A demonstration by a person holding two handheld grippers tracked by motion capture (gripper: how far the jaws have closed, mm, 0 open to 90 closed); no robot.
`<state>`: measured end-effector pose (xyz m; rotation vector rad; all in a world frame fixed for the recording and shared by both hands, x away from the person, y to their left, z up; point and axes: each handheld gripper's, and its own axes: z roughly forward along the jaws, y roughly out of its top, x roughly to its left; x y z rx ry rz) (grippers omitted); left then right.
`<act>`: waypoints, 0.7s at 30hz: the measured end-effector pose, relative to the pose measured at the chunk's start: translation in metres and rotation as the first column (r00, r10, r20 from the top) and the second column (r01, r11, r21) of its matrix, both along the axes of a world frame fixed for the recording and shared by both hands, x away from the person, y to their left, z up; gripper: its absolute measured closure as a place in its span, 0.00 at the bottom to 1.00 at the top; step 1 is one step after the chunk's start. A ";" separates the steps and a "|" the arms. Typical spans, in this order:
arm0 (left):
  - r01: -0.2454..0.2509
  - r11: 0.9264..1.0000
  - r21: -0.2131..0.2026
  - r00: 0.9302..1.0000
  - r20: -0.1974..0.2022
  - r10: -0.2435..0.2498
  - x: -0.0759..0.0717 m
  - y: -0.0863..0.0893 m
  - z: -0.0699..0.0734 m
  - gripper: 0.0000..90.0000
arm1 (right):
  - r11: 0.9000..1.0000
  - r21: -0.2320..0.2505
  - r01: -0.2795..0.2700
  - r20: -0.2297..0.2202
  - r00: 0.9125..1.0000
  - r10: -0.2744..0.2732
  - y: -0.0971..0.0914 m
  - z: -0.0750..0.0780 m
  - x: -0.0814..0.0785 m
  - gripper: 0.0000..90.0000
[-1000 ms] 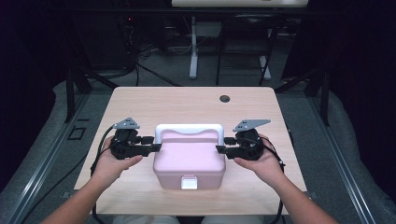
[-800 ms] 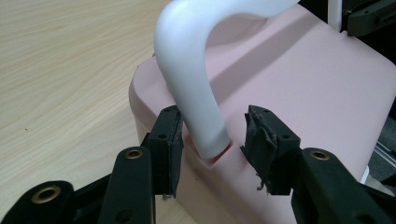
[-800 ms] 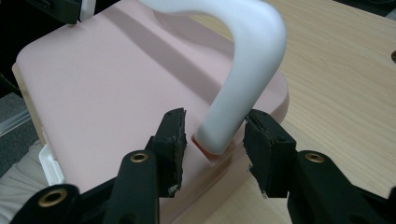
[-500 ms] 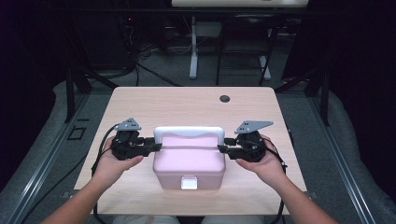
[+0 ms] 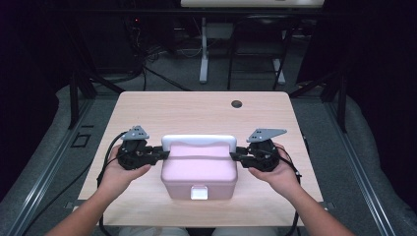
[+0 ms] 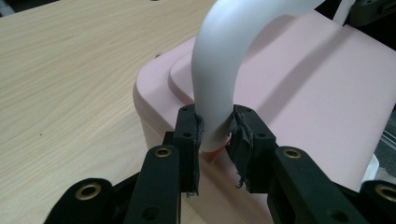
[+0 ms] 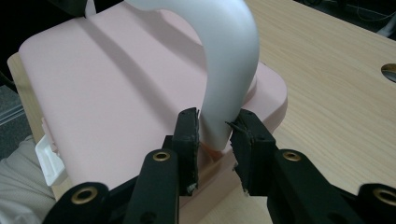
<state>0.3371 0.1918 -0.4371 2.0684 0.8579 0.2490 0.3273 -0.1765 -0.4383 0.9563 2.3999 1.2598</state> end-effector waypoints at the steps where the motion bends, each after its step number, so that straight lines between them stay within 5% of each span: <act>1: 0.002 1.000 0.003 1.000 0.007 -0.002 -0.001 0.000 0.000 0.81 | 1.000 0.002 -0.002 0.004 1.000 0.002 0.000 0.000 -0.001 0.80; 6: 0.009 1.000 0.028 1.000 0.027 -0.009 -0.005 -0.001 0.001 0.81 | 1.000 0.000 -0.009 0.017 1.000 0.009 0.000 0.000 -0.005 0.80; 21: 0.005 1.000 0.014 1.000 0.019 -0.005 -0.003 -0.001 0.000 0.82 | 1.000 0.009 -0.007 0.007 1.000 0.007 0.000 -0.002 -0.002 0.82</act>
